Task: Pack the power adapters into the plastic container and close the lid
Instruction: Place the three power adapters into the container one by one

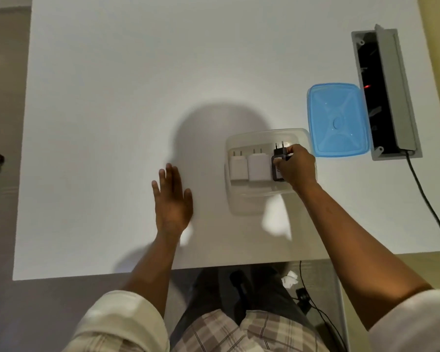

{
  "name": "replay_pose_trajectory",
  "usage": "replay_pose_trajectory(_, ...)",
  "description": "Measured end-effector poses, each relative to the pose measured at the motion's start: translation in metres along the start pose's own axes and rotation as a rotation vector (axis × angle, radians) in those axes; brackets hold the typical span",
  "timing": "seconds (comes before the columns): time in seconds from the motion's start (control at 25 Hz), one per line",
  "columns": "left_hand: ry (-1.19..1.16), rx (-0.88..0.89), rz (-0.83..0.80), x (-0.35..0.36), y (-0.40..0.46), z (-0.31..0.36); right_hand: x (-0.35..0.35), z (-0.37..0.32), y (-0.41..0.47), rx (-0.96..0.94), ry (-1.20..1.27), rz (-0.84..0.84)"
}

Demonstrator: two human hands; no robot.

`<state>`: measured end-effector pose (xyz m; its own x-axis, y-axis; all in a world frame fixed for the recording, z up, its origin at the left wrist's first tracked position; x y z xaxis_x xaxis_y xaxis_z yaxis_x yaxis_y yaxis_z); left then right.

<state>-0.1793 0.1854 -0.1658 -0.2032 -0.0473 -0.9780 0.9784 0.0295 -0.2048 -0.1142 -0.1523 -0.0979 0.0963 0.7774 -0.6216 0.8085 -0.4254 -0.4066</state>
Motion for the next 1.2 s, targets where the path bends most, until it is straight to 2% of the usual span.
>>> replay_pose_trajectory(0.2, 0.039, 0.102, -0.073, 0.003, -0.002, 0.044, 0.001, -0.001, 0.002, -0.058, -0.003, -0.025)
replay_pose_trajectory(0.44, 0.017, 0.107, -0.095, 0.001, -0.002, 0.048, -0.003, -0.012, -0.007, -0.237, -0.221, 0.031)
replay_pose_trajectory(0.64, 0.010, 0.085, -0.129, -0.003, -0.003, 0.051, 0.003, -0.007, -0.011, -0.230, -0.311, -0.034)
replay_pose_trajectory(1.0, -0.002, 0.173, -0.151, -0.009, -0.001, 0.062, 0.003, -0.012, -0.017, -0.338, -0.194, -0.010)
replay_pose_trajectory(1.2, -0.016, 0.165, -0.161, -0.011, -0.001, 0.067, 0.003, -0.010, -0.017, -0.357, -0.167, -0.024)
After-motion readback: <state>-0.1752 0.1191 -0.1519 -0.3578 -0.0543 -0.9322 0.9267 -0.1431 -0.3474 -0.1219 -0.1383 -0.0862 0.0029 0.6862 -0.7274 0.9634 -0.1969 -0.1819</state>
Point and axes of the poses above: each hand's wrist, its own y-axis towards the middle knuckle, its own x-axis out of the palm, z = x × y, the point moved 7 cm from there along y, towards the middle knuckle, and after that the axes turned 13 degrees about y, right-handed, at the moved point
